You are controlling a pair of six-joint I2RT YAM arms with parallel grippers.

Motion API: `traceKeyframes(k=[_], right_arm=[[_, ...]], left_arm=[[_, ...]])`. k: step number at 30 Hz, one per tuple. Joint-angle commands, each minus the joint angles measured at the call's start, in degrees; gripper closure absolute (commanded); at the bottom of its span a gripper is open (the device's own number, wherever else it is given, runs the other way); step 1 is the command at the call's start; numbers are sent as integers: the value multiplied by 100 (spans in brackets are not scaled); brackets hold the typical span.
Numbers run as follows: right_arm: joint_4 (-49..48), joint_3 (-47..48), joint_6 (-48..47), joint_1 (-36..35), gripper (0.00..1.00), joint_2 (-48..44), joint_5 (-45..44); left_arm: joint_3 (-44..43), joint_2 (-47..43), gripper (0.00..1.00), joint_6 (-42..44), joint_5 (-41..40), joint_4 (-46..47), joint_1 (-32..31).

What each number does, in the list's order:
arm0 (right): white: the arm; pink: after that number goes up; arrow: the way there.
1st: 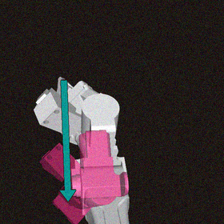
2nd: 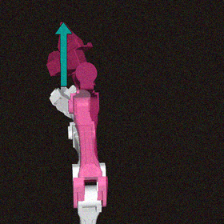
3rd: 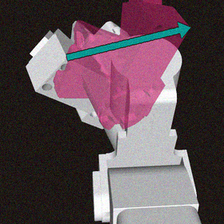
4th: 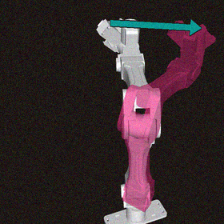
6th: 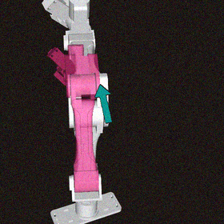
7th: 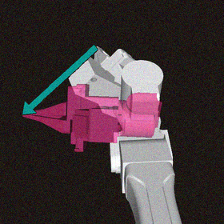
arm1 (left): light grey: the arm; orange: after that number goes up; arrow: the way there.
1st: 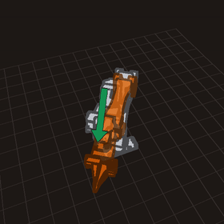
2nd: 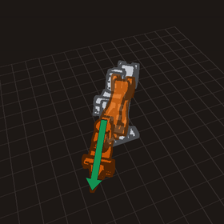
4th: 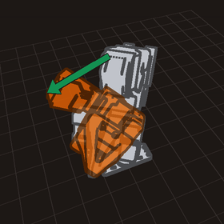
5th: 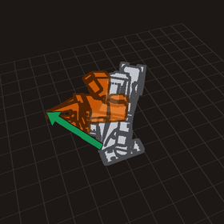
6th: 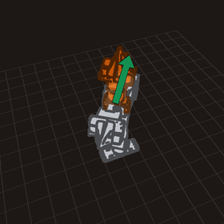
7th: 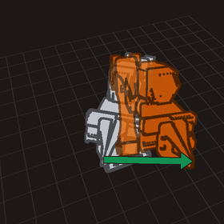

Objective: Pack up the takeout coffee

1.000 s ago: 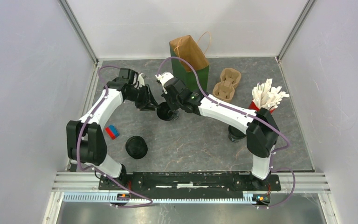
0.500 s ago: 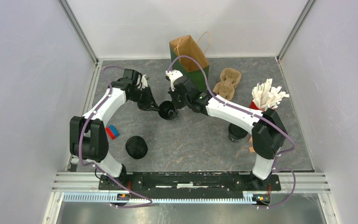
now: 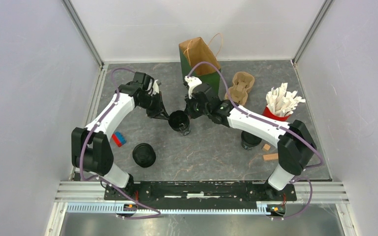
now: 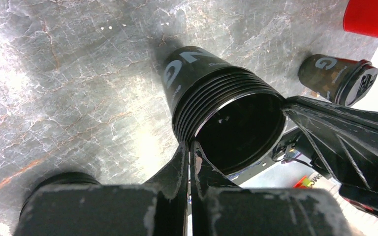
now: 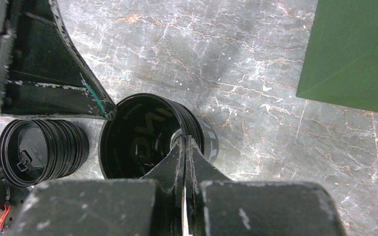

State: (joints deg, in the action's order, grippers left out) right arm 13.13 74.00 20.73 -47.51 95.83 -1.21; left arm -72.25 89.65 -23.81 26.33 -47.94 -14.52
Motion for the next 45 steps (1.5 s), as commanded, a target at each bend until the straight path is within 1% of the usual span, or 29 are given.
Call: traceKeyframes(k=[1, 3, 6, 7, 10, 15, 17, 21, 22, 23, 26, 28, 34, 39, 43, 45], right_arm=[[-551, -364, 298, -22, 99, -196, 585], [-700, -485, 330, -22, 91, -191, 723], [-954, -711, 354, -13, 84, -277, 830], [-1023, -780, 354, -12, 83, -320, 828], [-1183, -965, 359, 6, 82, -398, 858], [-1253, -990, 321, 28, 82, -476, 938], [-1234, -928, 295, 21, 85, -523, 958], [-1077, -837, 183, 28, 94, -573, 785], [-1024, -817, 134, 29, 94, -561, 729], [-942, -789, 78, 27, 94, -516, 648], [-612, -677, -95, 27, 83, -352, 349], [-521, -619, -171, 35, 79, -306, 283], [-305, -424, -491, 28, 77, -414, -17], [-216, -399, -589, 22, 77, -270, 103], [-196, -805, -439, 19, 74, -513, -75], [-155, -1044, -464, 14, 69, -783, -170]], left_arm=[[-264, -309, 98, 83, -8, -5, 2], [-263, -276, 98, 101, 126, -2, 2], [-196, -264, 98, 108, 180, 76, 2], [-161, -279, 98, 107, 181, 103, 2], [-90, -271, 98, 105, 189, 140, 2], [-92, -276, 98, 103, 181, 154, 3], [-103, -297, 98, 90, 189, 154, 2], [-123, -285, 98, 63, 381, 221, 2], [-123, -280, 98, 41, 441, 259, 2], [-128, -273, 98, 8, 494, 288, 2], [-145, -187, 98, -7, 478, 331, 2], [-173, -120, 98, 26, 436, 331, 2], [-357, -3, 98, 82, 152, 241, 2], [-251, 3, 93, 158, 10, 210, 32], [-93, -19, 85, 225, 111, 245, 37], [-10, -73, 81, 296, 257, 255, 24]])
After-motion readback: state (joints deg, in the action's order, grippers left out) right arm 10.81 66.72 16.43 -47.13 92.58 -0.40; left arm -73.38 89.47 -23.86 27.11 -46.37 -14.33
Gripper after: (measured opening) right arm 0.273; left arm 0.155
